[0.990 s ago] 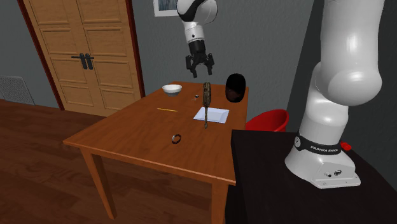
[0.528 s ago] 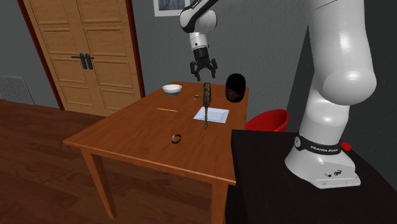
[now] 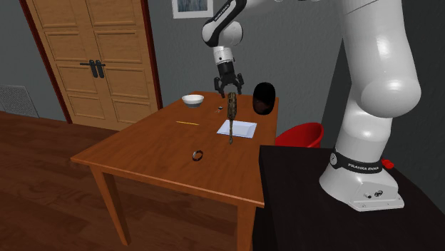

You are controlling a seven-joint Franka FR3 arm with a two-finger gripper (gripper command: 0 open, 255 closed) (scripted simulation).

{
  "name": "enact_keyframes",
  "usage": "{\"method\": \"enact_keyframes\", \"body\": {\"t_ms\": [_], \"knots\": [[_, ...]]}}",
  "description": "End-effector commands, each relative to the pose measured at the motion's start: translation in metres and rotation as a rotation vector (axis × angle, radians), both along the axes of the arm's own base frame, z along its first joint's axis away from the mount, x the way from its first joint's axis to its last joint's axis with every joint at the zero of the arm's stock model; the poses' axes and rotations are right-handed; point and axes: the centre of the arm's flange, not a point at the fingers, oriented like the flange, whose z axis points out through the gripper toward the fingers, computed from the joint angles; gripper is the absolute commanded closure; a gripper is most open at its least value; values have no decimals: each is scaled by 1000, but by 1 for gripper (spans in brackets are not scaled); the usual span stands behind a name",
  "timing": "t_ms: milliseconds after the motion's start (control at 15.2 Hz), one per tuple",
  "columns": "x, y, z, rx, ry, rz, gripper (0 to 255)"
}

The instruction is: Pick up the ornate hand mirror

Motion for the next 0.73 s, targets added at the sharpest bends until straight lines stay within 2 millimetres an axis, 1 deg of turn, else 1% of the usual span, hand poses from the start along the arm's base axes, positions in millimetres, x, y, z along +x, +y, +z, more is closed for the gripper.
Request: {"method": "enact_keyframes", "body": {"t_ms": [0,594,660], "knots": [[0,0,-2,0,0,0,255],[0,0,-2,0,0,0,255],[0,0,3,0,0,0,255]]}}
